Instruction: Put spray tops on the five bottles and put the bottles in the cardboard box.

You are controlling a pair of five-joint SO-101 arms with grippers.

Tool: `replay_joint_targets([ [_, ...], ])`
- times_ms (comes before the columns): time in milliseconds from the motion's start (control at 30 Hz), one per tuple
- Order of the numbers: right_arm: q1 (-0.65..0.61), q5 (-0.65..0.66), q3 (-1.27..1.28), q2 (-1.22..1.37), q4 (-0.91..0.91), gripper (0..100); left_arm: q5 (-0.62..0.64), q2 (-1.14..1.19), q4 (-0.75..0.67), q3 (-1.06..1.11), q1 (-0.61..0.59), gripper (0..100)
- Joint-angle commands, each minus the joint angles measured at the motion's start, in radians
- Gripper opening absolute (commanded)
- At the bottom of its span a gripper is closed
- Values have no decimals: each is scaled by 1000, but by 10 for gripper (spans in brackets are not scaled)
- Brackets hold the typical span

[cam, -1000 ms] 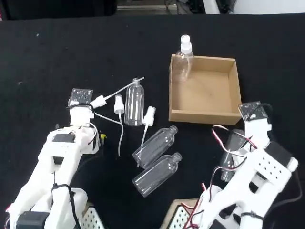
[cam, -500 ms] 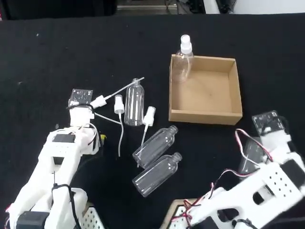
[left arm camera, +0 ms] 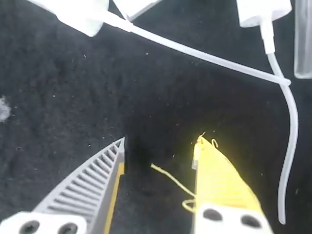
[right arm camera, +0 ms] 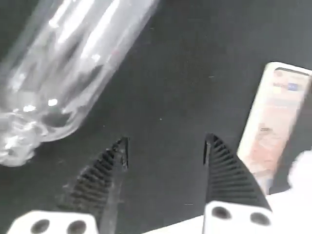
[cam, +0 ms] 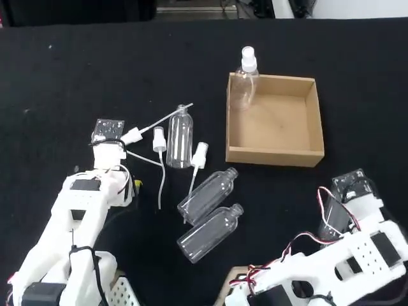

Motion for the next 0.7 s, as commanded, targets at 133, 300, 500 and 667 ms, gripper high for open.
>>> replay_joint_targets([
  [133,-138,-66,25,-31,176,215,8,-3,-11,-7,4,220],
  [300,-281,-287,35,-35,184,215,8,-3,-11,-7,4,220],
  [500,-387,-588,-8,-35,227,217,8,-3,-11,-7,4,220],
  [667,-442,-698,-56,-35,347,219,8,-3,-11,-7,4,220],
])
